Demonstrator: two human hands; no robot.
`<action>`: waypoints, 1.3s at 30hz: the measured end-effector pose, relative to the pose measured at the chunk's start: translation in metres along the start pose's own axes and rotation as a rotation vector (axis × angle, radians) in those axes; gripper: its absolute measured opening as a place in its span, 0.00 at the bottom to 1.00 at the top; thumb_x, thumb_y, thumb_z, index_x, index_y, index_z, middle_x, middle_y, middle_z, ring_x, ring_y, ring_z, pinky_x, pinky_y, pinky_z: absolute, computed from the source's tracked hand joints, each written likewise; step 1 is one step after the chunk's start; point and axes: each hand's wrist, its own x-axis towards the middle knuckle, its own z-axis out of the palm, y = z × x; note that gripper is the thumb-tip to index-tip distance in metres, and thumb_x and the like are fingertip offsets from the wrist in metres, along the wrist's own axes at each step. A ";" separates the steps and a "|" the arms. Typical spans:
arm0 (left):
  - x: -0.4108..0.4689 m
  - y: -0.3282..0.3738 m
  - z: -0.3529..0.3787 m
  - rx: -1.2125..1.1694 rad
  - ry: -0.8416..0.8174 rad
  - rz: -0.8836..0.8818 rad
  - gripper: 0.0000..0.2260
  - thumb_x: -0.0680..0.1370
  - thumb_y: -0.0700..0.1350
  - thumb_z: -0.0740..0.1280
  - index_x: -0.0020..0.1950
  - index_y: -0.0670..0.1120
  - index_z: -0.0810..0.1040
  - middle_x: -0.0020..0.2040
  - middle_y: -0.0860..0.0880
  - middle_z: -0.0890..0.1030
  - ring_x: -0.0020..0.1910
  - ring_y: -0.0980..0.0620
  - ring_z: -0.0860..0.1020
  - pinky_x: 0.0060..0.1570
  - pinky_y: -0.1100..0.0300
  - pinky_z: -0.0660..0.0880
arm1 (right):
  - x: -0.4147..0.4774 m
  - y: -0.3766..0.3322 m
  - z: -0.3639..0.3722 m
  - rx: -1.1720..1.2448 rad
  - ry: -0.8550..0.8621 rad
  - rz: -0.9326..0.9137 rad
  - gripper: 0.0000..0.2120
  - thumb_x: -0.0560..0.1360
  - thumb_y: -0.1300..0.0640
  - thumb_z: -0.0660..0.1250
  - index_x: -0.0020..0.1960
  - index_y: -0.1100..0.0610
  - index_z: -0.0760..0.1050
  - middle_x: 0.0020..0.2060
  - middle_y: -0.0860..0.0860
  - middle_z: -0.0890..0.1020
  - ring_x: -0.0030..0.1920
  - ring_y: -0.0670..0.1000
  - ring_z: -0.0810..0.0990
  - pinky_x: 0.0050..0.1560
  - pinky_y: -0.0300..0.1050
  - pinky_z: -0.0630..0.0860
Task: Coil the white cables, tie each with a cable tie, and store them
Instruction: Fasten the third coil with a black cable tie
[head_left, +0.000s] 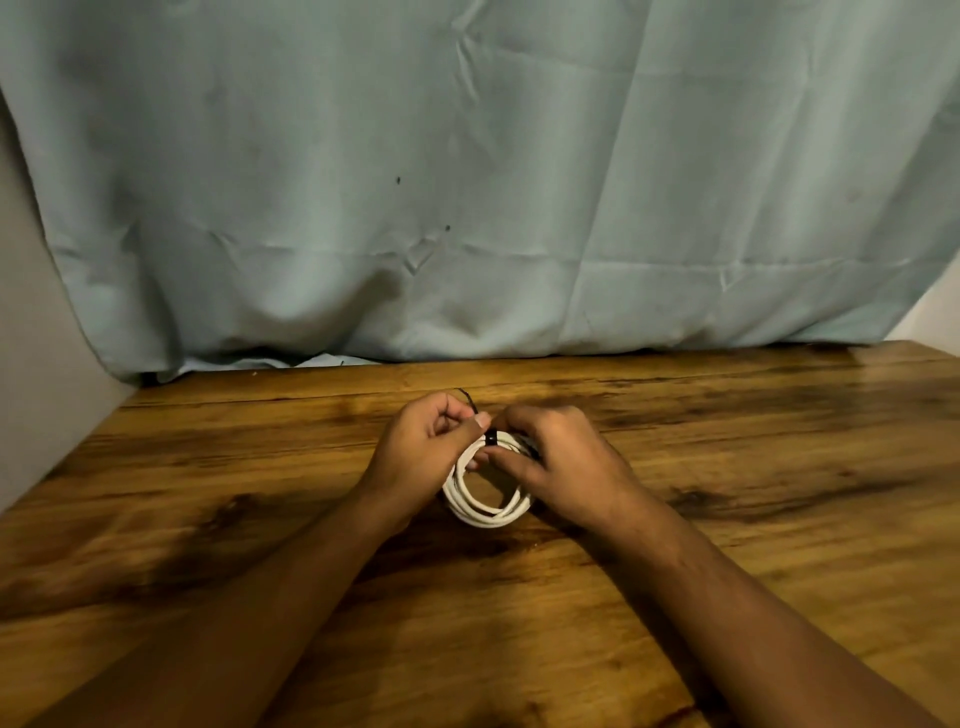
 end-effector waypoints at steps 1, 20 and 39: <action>-0.001 -0.001 0.000 0.032 -0.001 0.021 0.05 0.80 0.41 0.71 0.48 0.40 0.78 0.35 0.45 0.82 0.29 0.57 0.80 0.31 0.65 0.75 | -0.001 0.001 0.000 -0.004 -0.008 0.016 0.11 0.78 0.42 0.69 0.55 0.46 0.80 0.40 0.39 0.81 0.40 0.42 0.79 0.39 0.45 0.76; 0.000 -0.011 -0.003 -0.045 0.021 0.062 0.07 0.80 0.44 0.71 0.52 0.40 0.82 0.41 0.43 0.86 0.39 0.51 0.84 0.44 0.56 0.81 | -0.006 -0.003 0.000 0.072 0.090 0.051 0.10 0.79 0.43 0.70 0.55 0.46 0.80 0.43 0.40 0.83 0.42 0.41 0.81 0.42 0.47 0.79; 0.000 -0.010 -0.008 0.572 0.129 0.257 0.07 0.78 0.49 0.73 0.56 0.53 0.83 0.43 0.59 0.85 0.40 0.63 0.82 0.42 0.59 0.82 | -0.005 0.015 0.003 0.163 0.244 0.136 0.09 0.81 0.51 0.69 0.59 0.50 0.81 0.50 0.43 0.86 0.49 0.42 0.83 0.51 0.50 0.81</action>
